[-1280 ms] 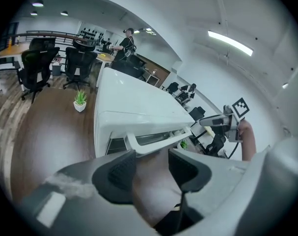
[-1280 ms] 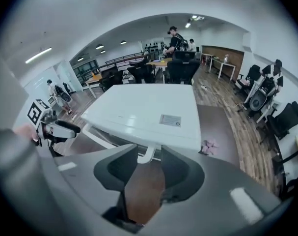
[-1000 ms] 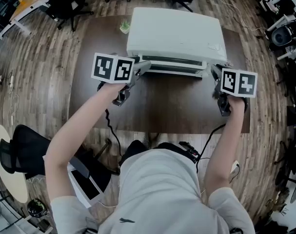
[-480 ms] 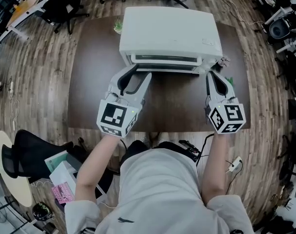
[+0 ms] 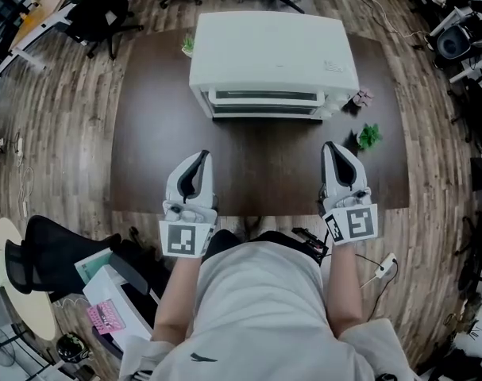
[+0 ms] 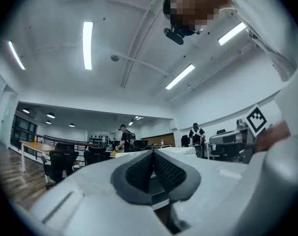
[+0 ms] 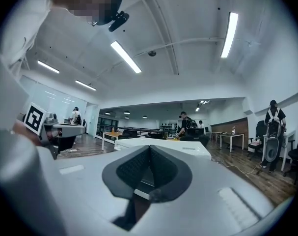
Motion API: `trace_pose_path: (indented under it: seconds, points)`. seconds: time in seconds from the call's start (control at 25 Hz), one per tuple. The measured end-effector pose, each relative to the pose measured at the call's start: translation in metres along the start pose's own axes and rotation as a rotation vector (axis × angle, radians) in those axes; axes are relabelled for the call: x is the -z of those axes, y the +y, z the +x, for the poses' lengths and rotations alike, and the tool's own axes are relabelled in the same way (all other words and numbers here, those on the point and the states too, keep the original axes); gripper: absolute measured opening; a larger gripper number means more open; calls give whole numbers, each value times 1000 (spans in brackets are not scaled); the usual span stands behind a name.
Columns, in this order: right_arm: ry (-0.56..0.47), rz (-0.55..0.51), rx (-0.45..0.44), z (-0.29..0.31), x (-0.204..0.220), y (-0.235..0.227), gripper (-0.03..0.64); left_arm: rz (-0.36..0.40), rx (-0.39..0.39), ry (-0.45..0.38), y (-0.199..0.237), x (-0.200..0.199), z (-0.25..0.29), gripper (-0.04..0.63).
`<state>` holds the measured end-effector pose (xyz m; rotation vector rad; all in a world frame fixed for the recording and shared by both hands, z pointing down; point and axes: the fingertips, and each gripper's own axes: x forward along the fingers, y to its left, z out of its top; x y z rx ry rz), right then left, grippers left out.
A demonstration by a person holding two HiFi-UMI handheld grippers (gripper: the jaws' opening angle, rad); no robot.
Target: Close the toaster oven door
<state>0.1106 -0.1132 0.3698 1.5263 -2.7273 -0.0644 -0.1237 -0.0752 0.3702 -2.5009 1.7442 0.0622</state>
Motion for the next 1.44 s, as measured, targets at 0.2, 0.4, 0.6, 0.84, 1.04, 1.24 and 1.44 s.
trace_pose_path:
  seconds: [0.2, 0.4, 0.6, 0.84, 1.04, 1.24, 1.44]
  points:
    - [7, 12, 12, -12, 12, 5, 0, -6, -48, 3, 8, 14, -21, 5]
    - [8, 23, 4, -17, 14, 11, -1, 6, -81, 23, 15, 24, -34, 5]
    - [15, 22, -1, -19, 13, 16, -2, -5, -106, 17, 22, 25, -35, 5]
    - [14, 29, 1, -19, 12, 16, -2, 10, -101, -7, 23, 13, -34, 5]
    - [23, 40, -10, -18, 14, 19, -2, 9, -102, 5, 22, 13, -34, 5]
    - [32, 47, -13, -20, 17, 21, -2, 7, -100, 16, 18, 15, -36, 5]
    - [40, 56, -17, -19, 20, 18, -2, 1, -96, 23, 15, 19, -34, 5]
